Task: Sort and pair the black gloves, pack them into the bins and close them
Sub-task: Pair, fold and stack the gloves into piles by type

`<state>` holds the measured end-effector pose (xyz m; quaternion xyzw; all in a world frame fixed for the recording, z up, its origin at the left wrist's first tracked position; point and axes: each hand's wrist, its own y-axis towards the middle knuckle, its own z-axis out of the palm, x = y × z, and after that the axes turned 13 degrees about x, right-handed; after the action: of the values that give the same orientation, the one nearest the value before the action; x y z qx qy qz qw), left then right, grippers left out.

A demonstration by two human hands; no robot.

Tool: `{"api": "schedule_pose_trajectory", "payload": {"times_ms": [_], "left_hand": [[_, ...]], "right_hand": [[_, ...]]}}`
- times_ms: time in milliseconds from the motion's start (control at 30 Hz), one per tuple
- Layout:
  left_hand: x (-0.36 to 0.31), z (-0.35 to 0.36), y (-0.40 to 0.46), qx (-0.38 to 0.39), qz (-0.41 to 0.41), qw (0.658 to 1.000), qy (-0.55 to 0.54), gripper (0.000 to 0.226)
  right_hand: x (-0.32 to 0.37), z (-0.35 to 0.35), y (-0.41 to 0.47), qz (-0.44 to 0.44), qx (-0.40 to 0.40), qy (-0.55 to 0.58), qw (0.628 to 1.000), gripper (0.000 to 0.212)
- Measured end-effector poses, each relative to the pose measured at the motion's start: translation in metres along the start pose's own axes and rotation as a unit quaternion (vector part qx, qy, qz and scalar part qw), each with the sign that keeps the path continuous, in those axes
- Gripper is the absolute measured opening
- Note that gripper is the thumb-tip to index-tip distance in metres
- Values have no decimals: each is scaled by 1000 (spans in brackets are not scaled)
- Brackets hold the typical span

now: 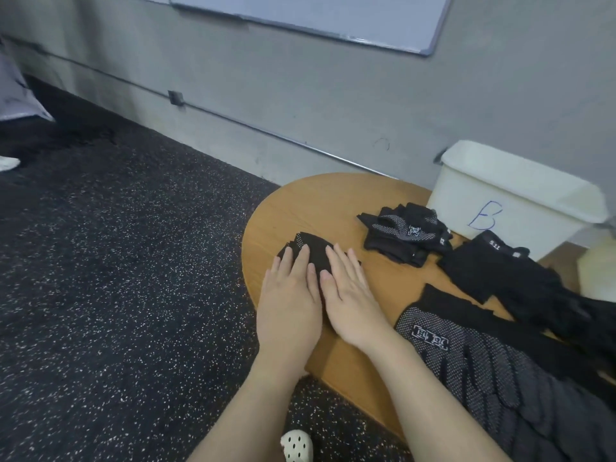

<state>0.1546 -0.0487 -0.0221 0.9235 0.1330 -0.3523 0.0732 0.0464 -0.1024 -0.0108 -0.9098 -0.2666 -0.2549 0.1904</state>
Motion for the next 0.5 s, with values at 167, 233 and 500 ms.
{"api": "schedule_pose_trajectory", "payload": {"times_ms": [167,233,500], "left_hand": [[-2,-4,-9,-27,24,999,14,51],[-2,-7,-20,-54,36,998,23,50],[-37,7,-66,16,213,977,22,49]], "right_hand": [[6,-27,-13,2,49,-12,999,58],[0,-40,-24,1,35,-6,999,58],[-49,-79,-74,19,-200,0,980,29]]}}
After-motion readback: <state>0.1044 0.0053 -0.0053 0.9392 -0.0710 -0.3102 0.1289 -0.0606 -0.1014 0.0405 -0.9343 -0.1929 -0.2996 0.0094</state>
